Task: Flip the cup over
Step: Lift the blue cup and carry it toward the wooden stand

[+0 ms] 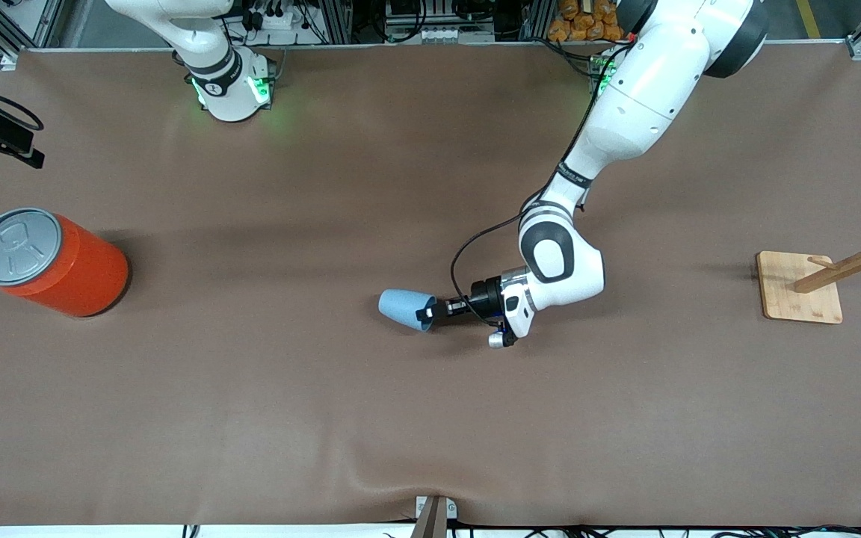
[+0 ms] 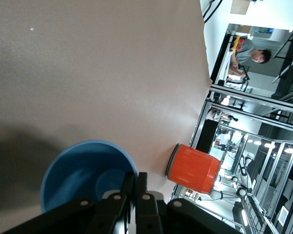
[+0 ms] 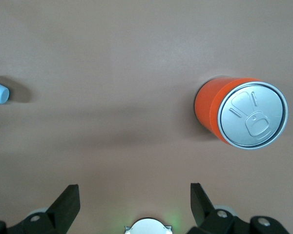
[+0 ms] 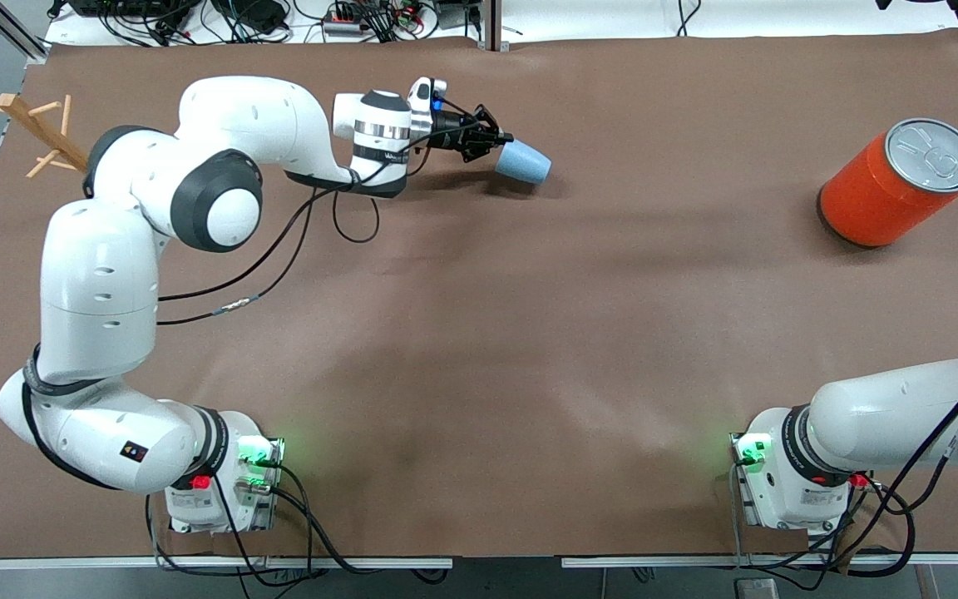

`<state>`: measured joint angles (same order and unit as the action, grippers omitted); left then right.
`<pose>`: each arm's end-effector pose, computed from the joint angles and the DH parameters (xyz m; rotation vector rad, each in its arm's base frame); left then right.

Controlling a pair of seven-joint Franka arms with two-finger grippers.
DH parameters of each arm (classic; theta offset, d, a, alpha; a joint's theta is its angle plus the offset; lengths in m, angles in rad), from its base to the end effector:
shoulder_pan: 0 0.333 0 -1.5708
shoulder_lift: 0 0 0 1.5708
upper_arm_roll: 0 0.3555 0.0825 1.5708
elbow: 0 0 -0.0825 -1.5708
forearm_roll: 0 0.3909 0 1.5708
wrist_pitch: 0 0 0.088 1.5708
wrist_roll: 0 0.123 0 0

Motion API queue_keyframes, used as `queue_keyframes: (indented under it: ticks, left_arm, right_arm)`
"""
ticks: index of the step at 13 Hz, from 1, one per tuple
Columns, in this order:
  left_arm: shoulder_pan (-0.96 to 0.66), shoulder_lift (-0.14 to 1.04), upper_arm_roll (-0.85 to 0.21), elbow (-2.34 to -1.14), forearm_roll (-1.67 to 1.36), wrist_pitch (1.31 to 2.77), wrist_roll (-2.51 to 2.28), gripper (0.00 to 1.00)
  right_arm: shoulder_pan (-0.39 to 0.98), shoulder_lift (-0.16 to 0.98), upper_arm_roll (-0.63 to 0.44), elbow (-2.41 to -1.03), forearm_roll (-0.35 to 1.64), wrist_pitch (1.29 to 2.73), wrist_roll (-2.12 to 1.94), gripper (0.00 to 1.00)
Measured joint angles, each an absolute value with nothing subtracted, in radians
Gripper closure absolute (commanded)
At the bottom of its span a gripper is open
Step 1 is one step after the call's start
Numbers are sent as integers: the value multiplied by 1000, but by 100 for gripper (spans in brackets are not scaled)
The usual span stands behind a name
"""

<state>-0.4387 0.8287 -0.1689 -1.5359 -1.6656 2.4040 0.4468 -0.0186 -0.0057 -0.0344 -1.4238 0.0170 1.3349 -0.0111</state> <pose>0.6267 -0.4283 0.1943 1.9374 0.3869 -0.1112 0.5311 -0.0259 0.7001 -3.1188 0.0602 0.1289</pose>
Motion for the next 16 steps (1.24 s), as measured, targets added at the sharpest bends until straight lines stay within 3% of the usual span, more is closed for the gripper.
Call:
queue_keyframes:
  ticks: [9,16]
  left_arm:
    - [-422,648,-123,-1546,-815,2403,-75,100]
    - [-294,409,-68,-1749,-175,2201,-151,100]
  right_arm:
    - [-18,-6,-27,-1417,17,1335,-11,0]
    - [-18,-6,-26,-1409,17,1334,-11,0]
